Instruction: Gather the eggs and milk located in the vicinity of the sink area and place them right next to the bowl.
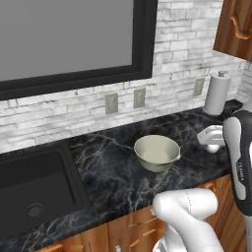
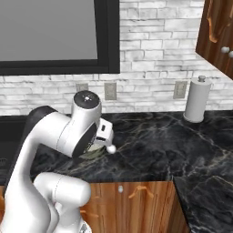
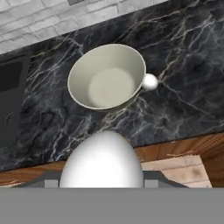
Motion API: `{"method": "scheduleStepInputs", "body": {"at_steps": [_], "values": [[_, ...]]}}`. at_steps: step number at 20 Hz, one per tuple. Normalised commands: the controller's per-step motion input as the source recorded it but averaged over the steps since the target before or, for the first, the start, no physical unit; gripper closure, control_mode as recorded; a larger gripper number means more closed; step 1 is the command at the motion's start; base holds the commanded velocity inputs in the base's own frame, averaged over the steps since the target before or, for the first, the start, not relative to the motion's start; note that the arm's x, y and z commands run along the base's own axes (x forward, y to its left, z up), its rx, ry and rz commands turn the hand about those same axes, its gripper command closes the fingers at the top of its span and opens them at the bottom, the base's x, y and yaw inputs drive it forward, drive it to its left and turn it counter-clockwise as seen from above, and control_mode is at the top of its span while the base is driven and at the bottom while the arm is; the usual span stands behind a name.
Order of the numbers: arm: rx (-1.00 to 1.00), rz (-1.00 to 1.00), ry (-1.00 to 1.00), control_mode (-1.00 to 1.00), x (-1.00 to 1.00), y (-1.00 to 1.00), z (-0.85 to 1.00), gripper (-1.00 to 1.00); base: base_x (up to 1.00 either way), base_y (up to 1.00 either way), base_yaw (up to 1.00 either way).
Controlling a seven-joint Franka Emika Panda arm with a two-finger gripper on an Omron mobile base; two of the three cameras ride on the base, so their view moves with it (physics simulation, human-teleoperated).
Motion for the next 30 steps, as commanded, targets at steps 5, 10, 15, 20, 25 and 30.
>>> {"method": "scheduleStepInputs", "body": {"at_steps": [5,10,15,20,25,30], "values": [[-0.10,0.40,-0.11,-1.00,0.60,-0.07,-0.02,1.00,0.00,0.00,0.00],[-0.18,0.35,0.07,-1.00,0.49,-0.30,0.05,1.00,0.00,0.00,0.00],[-0.02,0.27,0.04,-1.00,0.13,-0.55,-0.08,1.00,0.00,0.00,0.00],[0.00,0.10,-0.01,-1.00,0.01,-0.11,-0.60,1.00,0.00,0.00,0.00],[0.00,0.03,-0.10,-1.00,0.00,0.00,-0.86,1.00,0.00,0.00,0.00],[0.00,0.04,-0.25,-1.00,0.00,0.00,-0.65,1.00,0.00,0.00,0.00]]}}
